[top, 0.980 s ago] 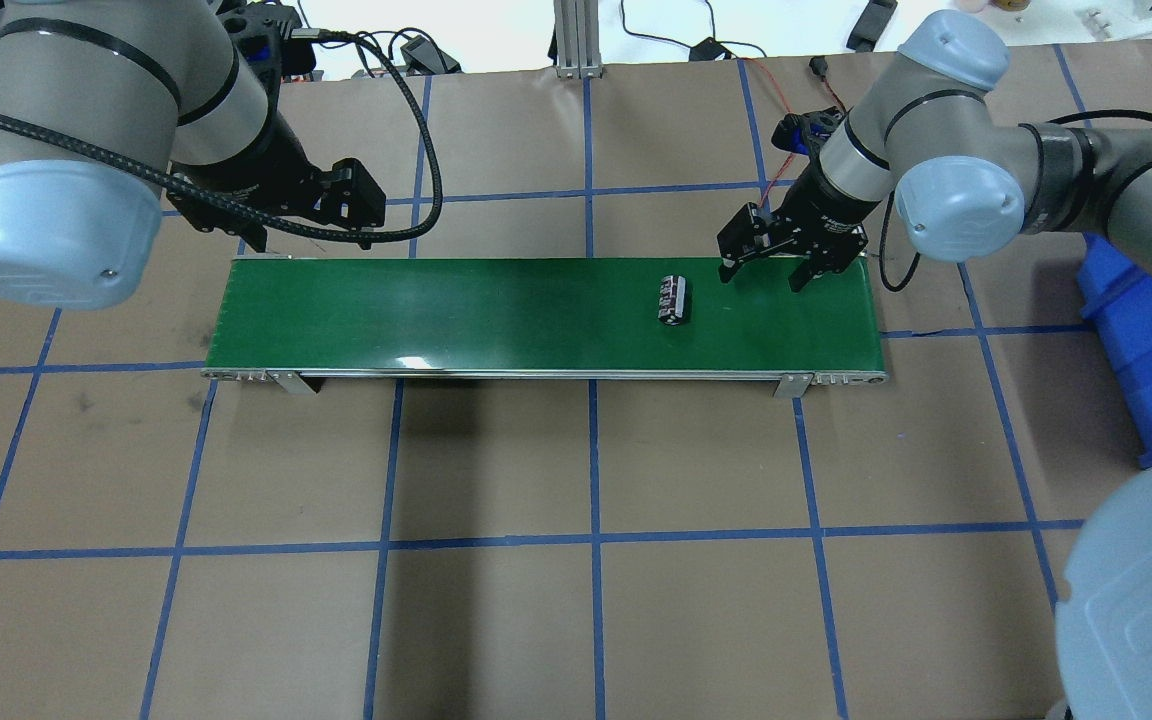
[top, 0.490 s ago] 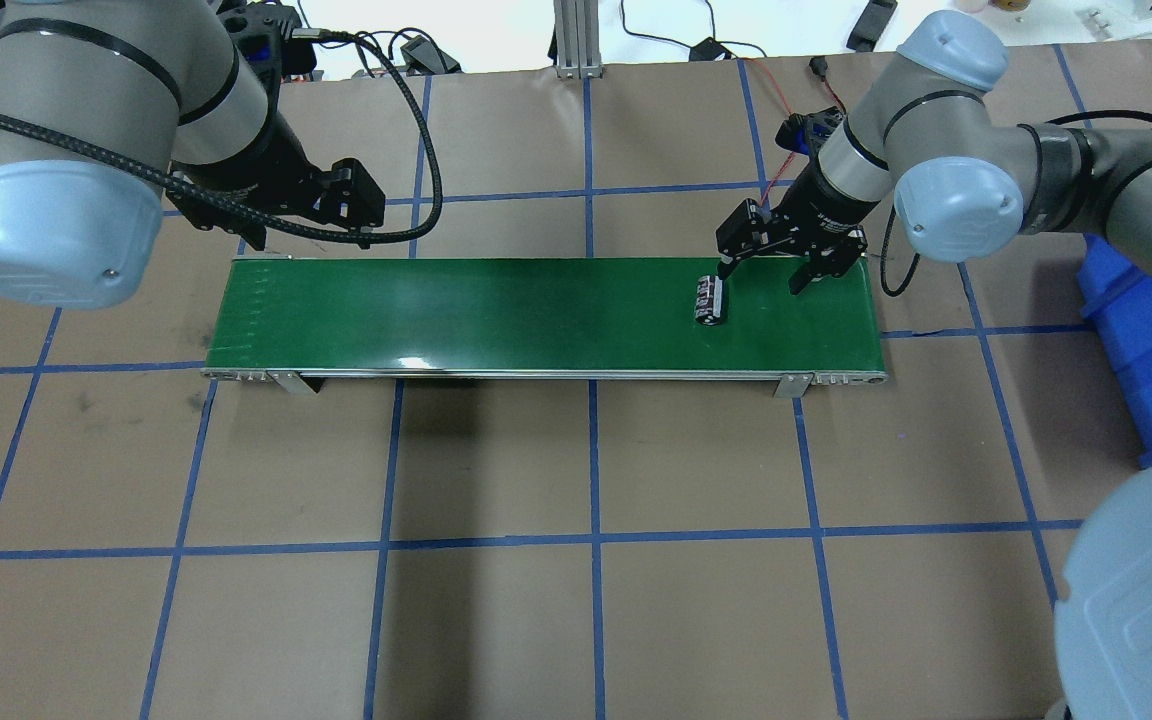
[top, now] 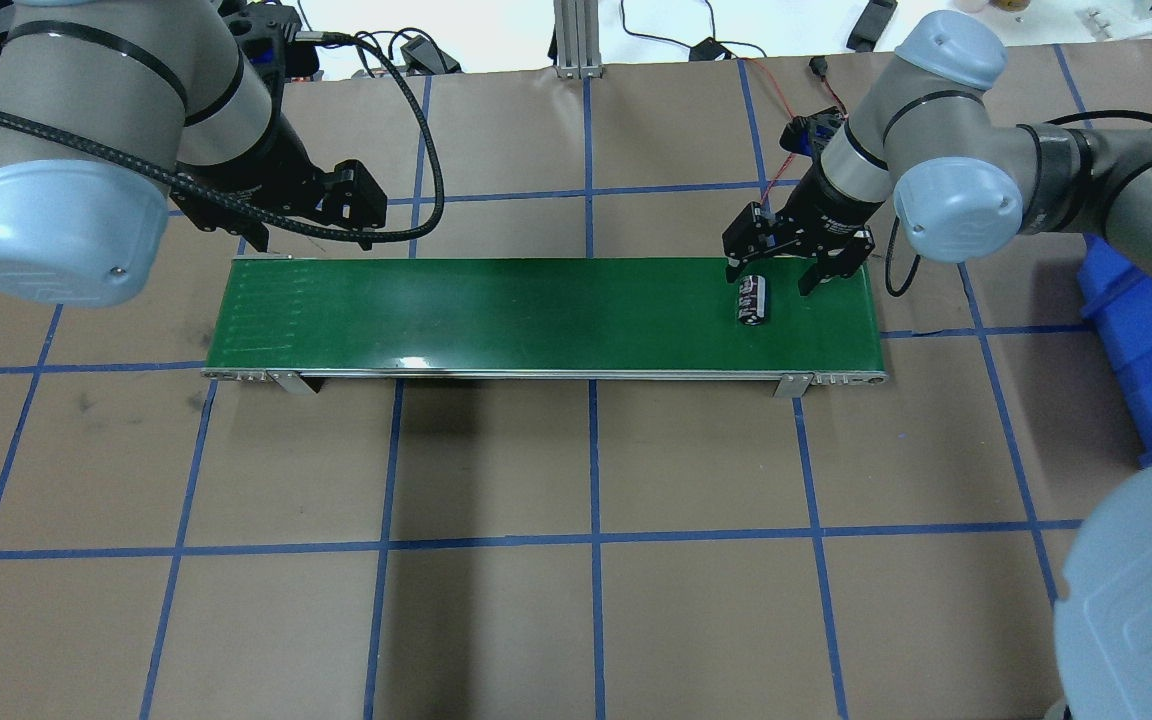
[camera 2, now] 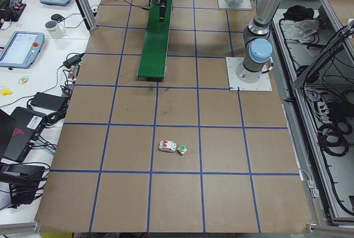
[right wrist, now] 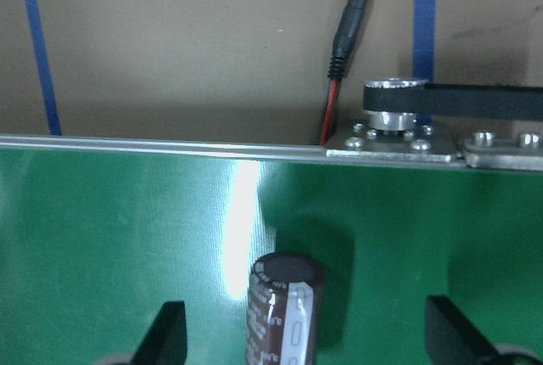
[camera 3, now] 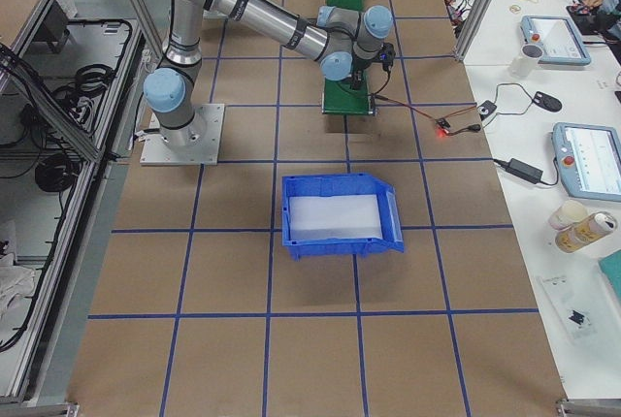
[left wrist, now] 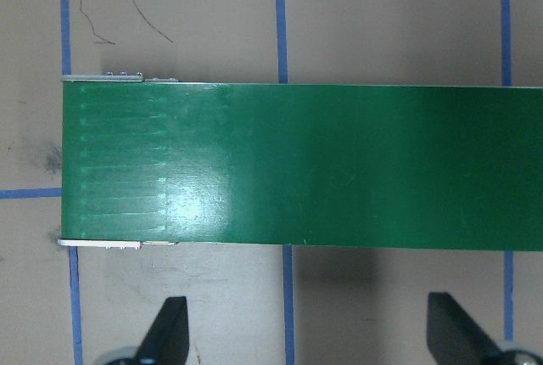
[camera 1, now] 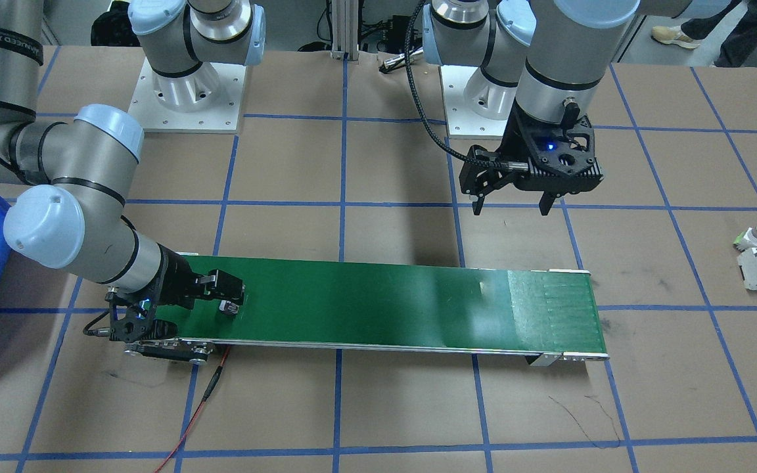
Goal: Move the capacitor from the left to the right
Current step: 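Lower the right gripper and grasp the capacitor arriving on the belt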
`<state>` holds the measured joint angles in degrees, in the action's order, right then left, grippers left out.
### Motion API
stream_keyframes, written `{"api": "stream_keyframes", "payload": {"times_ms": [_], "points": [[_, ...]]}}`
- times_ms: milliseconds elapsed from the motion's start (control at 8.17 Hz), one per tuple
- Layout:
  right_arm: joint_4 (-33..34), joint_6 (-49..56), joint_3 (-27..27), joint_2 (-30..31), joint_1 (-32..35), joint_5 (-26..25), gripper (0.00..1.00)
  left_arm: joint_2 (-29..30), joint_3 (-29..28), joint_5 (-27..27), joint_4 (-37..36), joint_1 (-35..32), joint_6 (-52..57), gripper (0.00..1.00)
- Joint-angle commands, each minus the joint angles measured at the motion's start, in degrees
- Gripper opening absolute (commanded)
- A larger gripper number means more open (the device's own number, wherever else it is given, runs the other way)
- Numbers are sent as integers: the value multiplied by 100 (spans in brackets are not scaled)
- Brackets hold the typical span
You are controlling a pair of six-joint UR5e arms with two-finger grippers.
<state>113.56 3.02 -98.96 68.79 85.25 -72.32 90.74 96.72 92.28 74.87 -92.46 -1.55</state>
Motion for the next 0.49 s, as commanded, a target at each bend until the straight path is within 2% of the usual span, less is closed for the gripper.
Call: {"api": "stream_keyframes", "payload": {"times_ms": [0,245,367], "points": [[17,14,0,3,0,-544,66,14,4,-9,-7,0,-20,100],[8,102,0,3,0,-940,15,14,4,-9,-16,0,-29,100],[8,146,0,3,0,-1133,6,14,4,0,-8,0,-29,100]]}}
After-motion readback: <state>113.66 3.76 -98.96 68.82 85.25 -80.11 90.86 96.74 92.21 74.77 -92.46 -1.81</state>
